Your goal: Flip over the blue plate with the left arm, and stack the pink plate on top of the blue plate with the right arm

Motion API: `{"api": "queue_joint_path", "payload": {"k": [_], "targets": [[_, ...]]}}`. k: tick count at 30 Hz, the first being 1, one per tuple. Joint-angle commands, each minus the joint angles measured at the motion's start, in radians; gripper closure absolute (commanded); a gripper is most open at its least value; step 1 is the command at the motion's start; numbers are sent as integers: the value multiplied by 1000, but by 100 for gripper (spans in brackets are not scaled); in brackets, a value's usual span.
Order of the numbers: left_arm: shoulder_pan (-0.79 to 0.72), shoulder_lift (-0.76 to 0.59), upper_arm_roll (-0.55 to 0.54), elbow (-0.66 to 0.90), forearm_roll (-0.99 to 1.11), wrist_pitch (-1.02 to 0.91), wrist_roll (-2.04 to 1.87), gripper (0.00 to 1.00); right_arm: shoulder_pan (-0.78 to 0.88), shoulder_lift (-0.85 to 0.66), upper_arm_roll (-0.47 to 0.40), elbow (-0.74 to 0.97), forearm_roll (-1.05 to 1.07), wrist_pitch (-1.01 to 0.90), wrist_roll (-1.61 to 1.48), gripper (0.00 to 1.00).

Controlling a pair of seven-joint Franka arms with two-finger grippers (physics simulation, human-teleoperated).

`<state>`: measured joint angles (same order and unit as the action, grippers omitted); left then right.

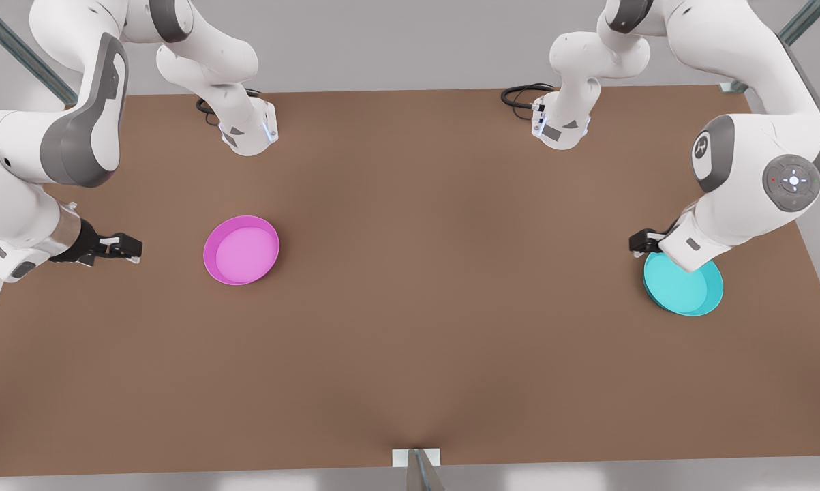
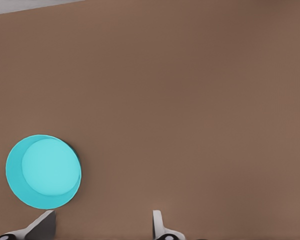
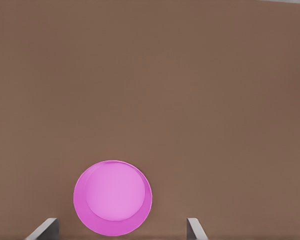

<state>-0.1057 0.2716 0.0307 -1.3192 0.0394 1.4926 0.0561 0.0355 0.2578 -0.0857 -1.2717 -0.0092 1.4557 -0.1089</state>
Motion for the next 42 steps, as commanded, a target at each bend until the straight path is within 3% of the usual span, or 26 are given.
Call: {"api": "queue_joint_path", "payload": {"k": [1, 3, 6, 10, 14, 27, 29, 30, 37, 42], "targets": [[0, 0, 2, 0, 11, 0, 2, 0, 0, 0, 0, 0, 0, 0, 0, 0], [17, 28, 47, 2, -15, 5, 8, 0, 0, 0, 0, 0, 0, 0, 0, 0], [46, 150, 302, -11, -248, 64, 436, 0, 0, 0, 0, 0, 0, 0, 0, 0], [303, 343, 307, -9, -481, 100, 743, 0, 0, 0, 0, 0, 0, 0, 0, 0], [442, 495, 307, -9, -579, 155, 932, 0, 0, 0, 0, 0, 0, 0, 0, 0], [515, 641, 307, -8, -547, 321, 1051, 0, 0, 0, 0, 2, 0, 0, 0, 0], [515, 643, 304, -8, -553, 321, 1051, 49, -2, 0, 0, 0, 0, 0, 2, 0], [515, 644, 304, -8, -553, 321, 1051, 61, -2, 0, 0, 2, 0, 0, 0, 0], [515, 656, 304, -5, -564, 321, 1050, 72, -2, 0, 0, 2, 0, 0, 0, 0], [515, 664, 302, -5, -567, 339, 1048, 73, -2, 0, 0, 2, 0, 0, 2, 0]]}}
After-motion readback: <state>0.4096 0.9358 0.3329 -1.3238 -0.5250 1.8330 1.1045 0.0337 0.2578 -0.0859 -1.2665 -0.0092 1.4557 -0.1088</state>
